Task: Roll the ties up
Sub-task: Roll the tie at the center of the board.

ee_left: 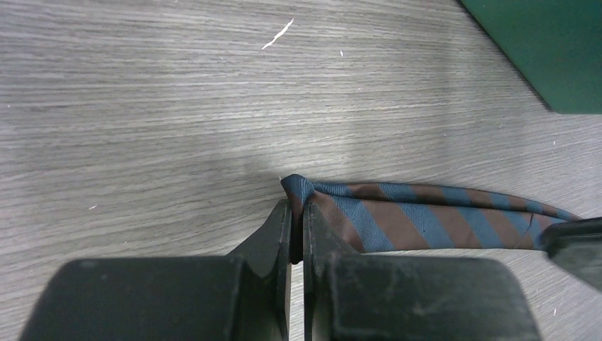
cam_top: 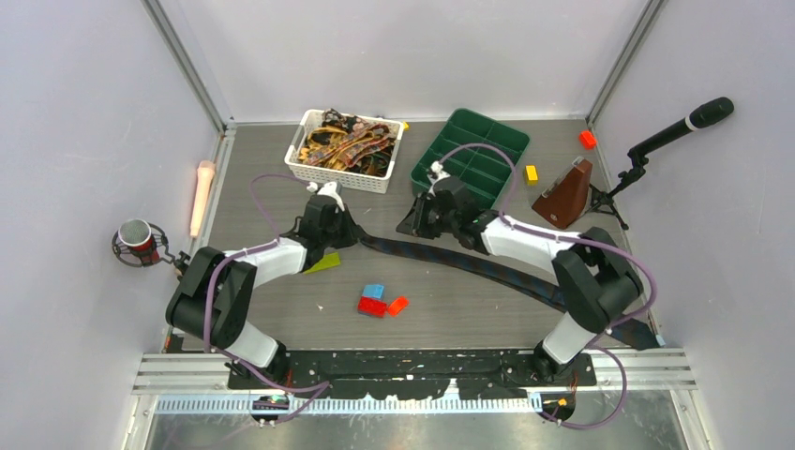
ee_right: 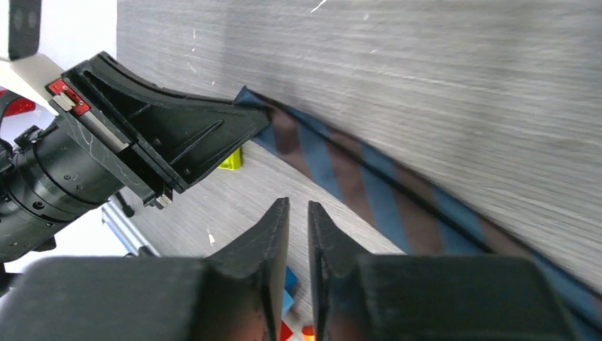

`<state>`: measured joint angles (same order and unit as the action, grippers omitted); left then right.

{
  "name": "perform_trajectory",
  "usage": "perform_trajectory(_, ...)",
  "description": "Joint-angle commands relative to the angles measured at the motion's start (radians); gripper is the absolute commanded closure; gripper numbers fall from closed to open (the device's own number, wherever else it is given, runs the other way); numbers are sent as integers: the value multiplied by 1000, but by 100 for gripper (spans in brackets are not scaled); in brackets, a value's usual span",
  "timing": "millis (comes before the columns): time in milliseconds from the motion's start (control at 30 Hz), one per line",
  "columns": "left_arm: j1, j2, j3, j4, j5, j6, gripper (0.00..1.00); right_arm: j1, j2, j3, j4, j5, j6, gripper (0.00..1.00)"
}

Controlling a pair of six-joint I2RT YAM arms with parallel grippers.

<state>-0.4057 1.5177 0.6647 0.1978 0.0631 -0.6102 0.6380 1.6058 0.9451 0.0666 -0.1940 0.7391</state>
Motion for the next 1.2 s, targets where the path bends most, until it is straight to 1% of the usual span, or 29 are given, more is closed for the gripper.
perform_trajectory(0, -2, -16, -3, 104, -19, 33, 93, 39, 72, 64, 102, -73, 1, 83)
perform_trajectory(33, -3, -13, -8, 117, -20, 32, 91, 41, 84, 67, 113, -74, 12, 86)
perform_trajectory(100, -2, -7, -11, 128, -19, 32, 86, 44, 118, 75, 137, -75, 32, 90)
perform_trajectory(233, -2, 9, -12, 139, -21, 26, 86, 46, 185, 83, 183, -82, 79, 95)
perform_trajectory(400, -2, 29, -9, 149, -9, 20, 87, 47, 246, 105, 226, -126, 125, 96)
perform_trajectory(700, -2, 45, 7, 152, 16, 16, 89, 48, 327, 162, 228, -139, 130, 97)
perform_trajectory(1033, -5, 41, 8, 154, 17, 17, 90, 49, 378, 233, 127, -80, 126, 99)
perform_trajectory(1167, -5, 37, 7, 152, 12, 18, 90, 49, 399, 252, 114, -82, 130, 99)
